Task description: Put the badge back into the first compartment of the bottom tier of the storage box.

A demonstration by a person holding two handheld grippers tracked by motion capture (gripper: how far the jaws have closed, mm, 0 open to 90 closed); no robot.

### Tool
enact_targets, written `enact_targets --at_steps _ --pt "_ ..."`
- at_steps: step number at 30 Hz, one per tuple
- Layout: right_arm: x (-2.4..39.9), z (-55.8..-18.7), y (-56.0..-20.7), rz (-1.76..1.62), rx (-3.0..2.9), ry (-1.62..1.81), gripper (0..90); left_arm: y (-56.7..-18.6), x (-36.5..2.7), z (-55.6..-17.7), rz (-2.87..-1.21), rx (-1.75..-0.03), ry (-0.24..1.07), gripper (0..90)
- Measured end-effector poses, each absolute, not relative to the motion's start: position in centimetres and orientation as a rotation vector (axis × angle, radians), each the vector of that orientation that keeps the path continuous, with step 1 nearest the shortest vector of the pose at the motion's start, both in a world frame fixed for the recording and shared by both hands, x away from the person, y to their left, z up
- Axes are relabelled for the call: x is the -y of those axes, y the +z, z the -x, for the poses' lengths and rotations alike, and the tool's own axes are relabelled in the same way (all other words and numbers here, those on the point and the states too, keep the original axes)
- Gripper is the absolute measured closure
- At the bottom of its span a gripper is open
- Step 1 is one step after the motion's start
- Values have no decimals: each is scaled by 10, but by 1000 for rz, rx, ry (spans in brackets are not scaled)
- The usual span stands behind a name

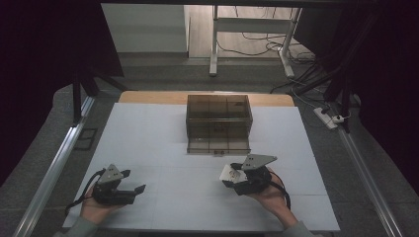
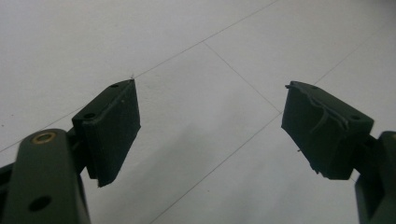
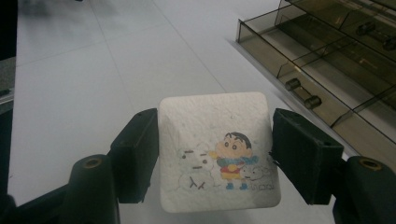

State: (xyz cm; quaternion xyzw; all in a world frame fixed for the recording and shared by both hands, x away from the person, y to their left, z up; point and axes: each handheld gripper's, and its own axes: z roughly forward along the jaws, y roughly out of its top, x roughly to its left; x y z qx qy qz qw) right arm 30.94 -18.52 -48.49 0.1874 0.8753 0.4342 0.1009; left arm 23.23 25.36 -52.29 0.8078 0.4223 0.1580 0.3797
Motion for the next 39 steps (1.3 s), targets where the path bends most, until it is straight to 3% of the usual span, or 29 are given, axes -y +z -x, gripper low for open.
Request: enact_targets --at_steps 39 --pt "149 -323 -470 -497 -2545 1301 333 -523 -254 -232 -2057 -1071 405 188"
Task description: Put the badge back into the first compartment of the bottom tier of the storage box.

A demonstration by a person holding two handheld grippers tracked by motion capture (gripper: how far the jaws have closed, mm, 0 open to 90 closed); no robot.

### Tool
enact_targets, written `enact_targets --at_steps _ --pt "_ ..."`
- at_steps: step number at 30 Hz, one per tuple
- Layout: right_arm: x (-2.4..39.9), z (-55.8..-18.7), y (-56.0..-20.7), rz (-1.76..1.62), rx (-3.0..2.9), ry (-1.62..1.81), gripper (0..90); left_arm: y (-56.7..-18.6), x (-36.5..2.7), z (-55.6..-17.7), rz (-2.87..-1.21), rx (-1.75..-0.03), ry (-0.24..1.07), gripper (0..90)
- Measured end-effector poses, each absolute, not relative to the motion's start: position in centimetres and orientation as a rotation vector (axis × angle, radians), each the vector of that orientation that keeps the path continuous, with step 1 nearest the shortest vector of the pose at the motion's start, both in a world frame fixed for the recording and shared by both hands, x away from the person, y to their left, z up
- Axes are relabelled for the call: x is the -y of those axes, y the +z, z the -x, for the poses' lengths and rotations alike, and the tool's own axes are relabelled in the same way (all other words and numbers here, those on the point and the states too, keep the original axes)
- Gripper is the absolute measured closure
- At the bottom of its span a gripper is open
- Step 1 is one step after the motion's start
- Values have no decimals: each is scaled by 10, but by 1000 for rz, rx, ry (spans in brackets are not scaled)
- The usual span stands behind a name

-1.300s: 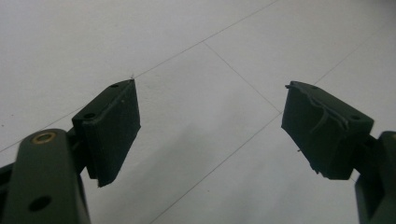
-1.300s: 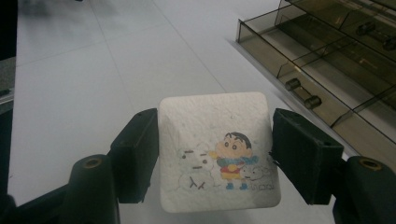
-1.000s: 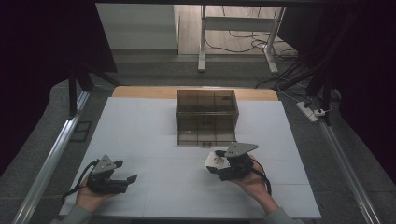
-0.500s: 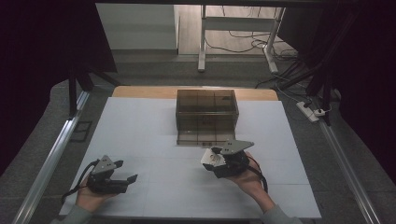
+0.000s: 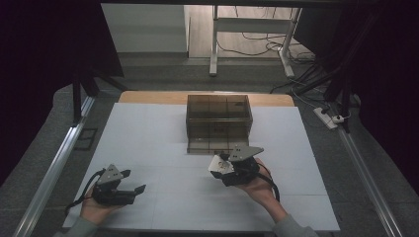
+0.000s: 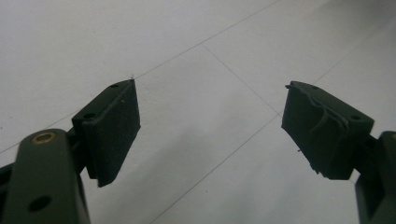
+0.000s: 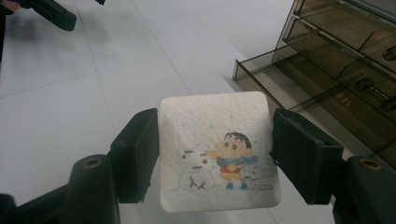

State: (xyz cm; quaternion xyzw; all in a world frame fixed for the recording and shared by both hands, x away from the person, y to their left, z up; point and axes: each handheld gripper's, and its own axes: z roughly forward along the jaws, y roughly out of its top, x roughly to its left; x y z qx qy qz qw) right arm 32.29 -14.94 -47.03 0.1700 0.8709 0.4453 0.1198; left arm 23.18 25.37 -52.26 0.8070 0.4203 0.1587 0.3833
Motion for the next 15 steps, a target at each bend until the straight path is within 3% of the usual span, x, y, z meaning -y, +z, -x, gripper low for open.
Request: enact_targets --at_steps 15 --pt "141 -325 -467 -472 -2538 1314 333 -523 -253 -232 -2061 -1069 404 192"
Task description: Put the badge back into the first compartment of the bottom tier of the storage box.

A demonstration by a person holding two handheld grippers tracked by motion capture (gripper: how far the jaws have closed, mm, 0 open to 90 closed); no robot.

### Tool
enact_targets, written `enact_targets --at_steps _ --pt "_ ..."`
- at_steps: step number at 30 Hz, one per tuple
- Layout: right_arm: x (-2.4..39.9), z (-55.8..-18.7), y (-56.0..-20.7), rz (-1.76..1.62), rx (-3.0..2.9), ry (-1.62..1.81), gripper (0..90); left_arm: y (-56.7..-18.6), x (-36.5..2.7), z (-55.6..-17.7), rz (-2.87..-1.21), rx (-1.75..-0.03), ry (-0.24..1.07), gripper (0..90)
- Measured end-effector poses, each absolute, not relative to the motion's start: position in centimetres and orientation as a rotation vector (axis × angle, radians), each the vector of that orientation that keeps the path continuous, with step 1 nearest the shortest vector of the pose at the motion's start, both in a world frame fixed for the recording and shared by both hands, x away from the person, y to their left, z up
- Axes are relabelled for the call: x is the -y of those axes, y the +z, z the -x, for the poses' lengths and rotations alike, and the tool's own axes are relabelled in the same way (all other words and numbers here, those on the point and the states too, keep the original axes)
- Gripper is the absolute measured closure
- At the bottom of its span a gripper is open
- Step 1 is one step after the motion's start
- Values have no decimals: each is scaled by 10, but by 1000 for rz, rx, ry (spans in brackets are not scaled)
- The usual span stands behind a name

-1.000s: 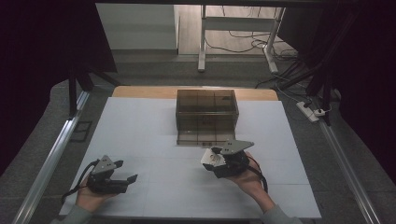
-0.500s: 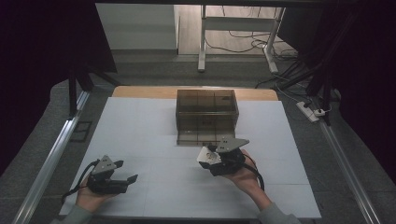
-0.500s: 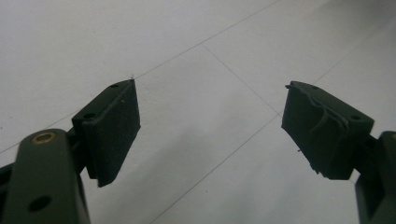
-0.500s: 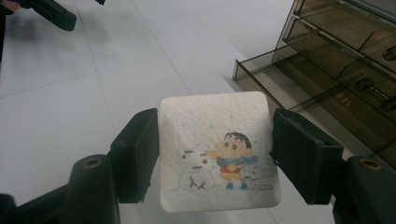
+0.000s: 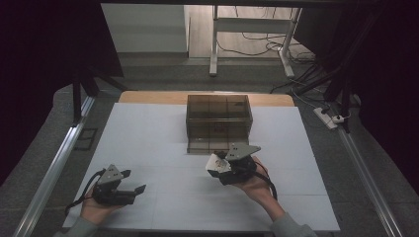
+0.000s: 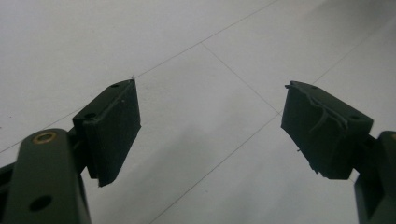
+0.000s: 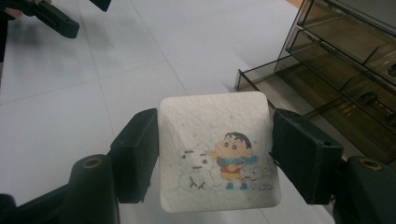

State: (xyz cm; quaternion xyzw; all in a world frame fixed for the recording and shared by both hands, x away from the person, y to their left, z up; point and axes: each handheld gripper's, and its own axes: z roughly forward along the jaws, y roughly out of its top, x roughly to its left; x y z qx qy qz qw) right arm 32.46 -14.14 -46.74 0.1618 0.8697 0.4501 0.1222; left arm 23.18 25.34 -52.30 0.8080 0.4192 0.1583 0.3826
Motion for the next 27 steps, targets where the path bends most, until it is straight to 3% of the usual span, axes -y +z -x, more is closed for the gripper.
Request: enact_targets --at_steps 27 --pt "126 -325 -464 -423 -2549 1320 333 -524 -253 -231 -2068 -1066 408 192"
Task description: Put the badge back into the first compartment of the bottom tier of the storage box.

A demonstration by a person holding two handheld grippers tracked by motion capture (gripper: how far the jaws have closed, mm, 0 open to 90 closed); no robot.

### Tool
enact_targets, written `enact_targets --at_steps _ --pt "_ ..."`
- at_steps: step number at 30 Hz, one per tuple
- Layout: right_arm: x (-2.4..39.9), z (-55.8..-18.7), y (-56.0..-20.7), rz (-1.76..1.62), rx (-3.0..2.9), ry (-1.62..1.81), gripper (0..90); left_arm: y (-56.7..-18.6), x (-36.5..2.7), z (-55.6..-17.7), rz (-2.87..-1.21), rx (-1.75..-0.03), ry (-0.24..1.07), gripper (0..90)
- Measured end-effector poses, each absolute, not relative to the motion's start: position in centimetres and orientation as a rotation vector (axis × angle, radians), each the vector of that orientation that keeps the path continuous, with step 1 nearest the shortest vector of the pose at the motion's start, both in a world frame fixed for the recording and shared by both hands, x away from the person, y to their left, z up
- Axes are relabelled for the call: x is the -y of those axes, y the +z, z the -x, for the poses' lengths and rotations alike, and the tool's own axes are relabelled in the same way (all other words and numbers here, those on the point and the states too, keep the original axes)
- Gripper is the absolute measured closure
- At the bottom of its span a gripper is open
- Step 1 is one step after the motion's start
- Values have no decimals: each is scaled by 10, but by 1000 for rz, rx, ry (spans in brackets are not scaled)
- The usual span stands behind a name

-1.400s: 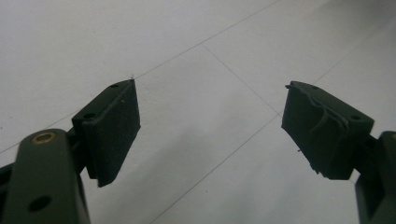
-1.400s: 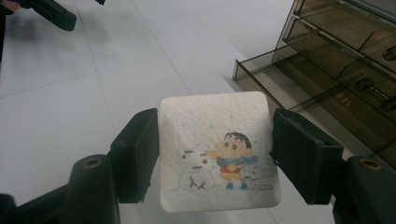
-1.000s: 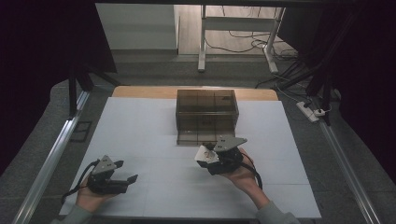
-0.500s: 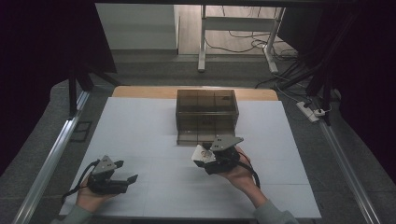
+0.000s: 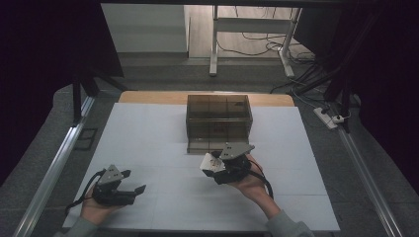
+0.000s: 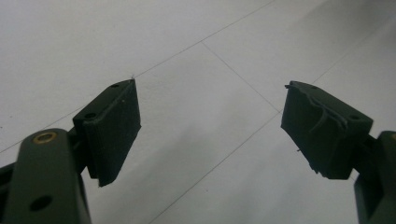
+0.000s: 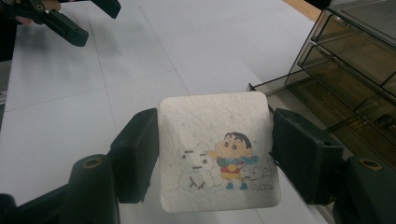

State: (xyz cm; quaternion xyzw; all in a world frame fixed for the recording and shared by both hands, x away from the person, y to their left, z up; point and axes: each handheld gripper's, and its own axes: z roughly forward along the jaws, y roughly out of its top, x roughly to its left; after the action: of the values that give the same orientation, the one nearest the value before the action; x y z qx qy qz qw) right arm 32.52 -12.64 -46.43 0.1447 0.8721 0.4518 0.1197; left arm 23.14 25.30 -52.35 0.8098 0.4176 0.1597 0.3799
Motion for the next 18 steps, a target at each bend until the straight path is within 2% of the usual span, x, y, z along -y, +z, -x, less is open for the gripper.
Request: enact_targets --at_steps 18 --pt "119 -326 -463 -393 -2556 1304 332 -524 -253 -231 -2067 -1069 413 190"
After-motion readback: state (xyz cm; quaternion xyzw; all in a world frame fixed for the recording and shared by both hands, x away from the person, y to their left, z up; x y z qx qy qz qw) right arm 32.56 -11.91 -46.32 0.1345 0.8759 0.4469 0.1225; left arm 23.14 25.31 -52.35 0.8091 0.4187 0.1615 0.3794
